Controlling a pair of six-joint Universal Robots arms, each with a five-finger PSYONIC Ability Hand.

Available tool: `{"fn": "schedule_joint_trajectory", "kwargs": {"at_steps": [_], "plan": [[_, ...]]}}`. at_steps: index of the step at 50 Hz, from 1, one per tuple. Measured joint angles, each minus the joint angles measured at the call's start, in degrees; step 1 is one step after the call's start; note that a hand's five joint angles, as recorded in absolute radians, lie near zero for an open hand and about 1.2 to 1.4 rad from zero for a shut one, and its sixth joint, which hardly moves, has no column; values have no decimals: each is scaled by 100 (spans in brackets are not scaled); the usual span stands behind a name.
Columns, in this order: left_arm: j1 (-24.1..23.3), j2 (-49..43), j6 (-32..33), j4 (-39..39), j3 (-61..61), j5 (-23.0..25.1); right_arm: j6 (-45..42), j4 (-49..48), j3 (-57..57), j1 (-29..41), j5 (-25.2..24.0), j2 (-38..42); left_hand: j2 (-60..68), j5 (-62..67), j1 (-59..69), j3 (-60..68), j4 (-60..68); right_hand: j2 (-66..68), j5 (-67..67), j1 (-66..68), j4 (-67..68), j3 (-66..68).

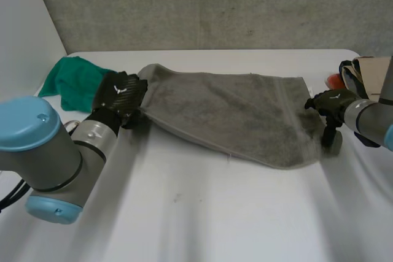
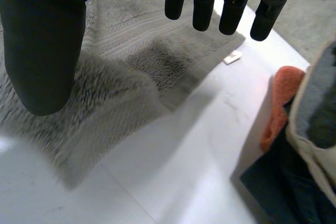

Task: Fold the laundry.

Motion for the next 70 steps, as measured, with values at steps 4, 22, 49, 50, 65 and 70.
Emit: {"fn": "schedule_joint_trajectory", "kwargs": {"at_steps": [4,22,49,50,65,70], "plan": [[-24,176,-19,-14,1,-9,26,-97,518,-70,-20,-487,0,0,0,0,0,0,-5,0,0,-7],[-47,361,-37,-64,129,-7,20,-1346,3300,-207,-763,-1642,0,0,0,0,0,906,1168,937,1001,994],[-69,352,-257,-76,482,-23,292,-2899,3511,-205,-503,-1090,0,0,0,0,0,2145,2293,2104,2174,2198],[-71,352,-263,-83,483,-23,315,-2887,3510,-208,-493,-1111,0,0,0,0,0,2120,2251,2074,2132,2146],[-167,367,-267,-191,648,-25,2419,-1803,3768,267,-511,-2079,0,0,0,0,0,-214,-133,-214,-216,-236],[-198,368,-273,-265,826,-30,3347,-2053,3741,829,-574,-2007,0,0,0,0,0,-310,-144,-251,-314,-296]]}}
